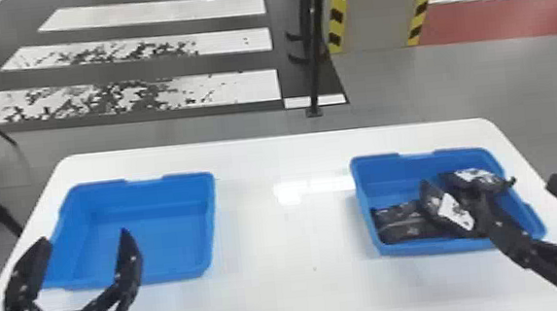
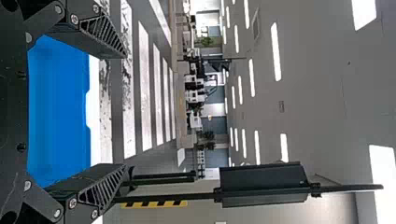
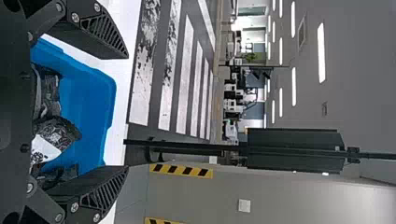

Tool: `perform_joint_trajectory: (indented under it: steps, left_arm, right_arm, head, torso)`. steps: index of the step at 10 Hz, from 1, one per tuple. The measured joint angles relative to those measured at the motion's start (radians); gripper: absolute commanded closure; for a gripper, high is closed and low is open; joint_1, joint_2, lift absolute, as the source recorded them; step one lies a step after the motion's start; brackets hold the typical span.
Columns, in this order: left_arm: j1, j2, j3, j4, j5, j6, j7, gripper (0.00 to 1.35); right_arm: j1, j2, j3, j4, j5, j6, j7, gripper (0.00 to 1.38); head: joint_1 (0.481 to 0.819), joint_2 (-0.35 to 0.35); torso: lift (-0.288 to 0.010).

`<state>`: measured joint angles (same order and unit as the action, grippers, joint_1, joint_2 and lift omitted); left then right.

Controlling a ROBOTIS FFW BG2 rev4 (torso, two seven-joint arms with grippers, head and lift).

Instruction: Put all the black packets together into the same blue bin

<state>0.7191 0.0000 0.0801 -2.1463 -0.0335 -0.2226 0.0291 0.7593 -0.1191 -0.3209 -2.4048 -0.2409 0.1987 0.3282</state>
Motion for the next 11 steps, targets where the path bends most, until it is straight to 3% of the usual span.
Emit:
perform_joint_trajectory:
  steps: [11]
  left_arm:
    - [-0.003, 0.000, -0.006, 0.000, 0.002, -0.018, 0.000, 0.22]
  right_arm:
    - [-0.013, -0.009, 0.010, 0.019, -0.016, 0.000, 0.009, 0.19]
  head:
    - [0.695, -0.028]
  torso:
    - [-0.110]
